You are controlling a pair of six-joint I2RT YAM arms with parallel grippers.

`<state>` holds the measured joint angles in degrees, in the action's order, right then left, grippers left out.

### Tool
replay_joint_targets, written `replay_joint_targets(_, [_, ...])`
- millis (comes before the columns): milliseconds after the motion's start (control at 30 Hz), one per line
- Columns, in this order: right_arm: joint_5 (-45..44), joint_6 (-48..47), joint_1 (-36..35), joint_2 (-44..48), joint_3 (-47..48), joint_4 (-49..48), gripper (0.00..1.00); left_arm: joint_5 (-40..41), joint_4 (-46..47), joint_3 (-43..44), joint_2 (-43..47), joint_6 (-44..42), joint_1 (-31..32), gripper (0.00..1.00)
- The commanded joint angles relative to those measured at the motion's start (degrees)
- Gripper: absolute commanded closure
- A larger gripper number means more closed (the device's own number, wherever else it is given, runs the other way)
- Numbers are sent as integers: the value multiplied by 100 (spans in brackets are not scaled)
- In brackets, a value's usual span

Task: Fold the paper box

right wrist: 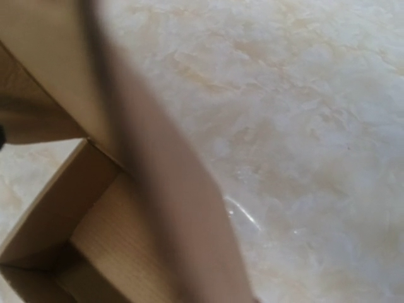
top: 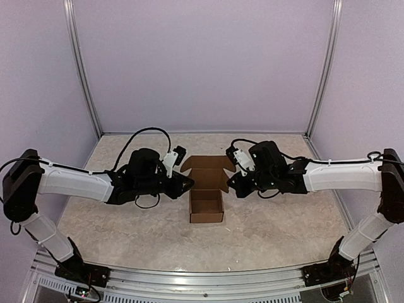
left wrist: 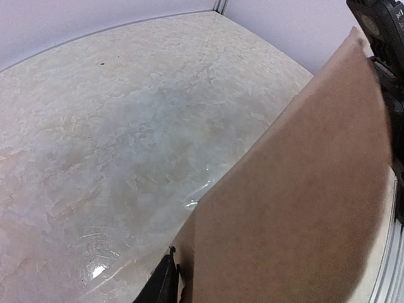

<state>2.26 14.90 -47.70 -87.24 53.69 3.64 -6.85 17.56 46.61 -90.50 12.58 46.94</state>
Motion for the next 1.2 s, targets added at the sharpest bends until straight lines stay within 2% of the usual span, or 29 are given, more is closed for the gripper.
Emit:
replay_joint_targets(0, [-326,115,-125,-112,121,146,100,347,-117,111,4,-24,14,75])
replay_joint_targets(267, [-586,189,-215,-233,161,132,100,924,-372,180,-2,-77,235,86])
replay_joint_targets(467, [-824,334,-348,-263,156,22,100,1515,-631,329,-23,-34,445,100])
replay_joint_targets(867, [-1925,1073,-1106,-320,-38,-549,100,1799,-809,682,-169,515,715,100])
replay_joint_targets(1167, [-2823,1516,-1568,-778,-158,-941,100,2318,-841,738,-414,984,974,100])
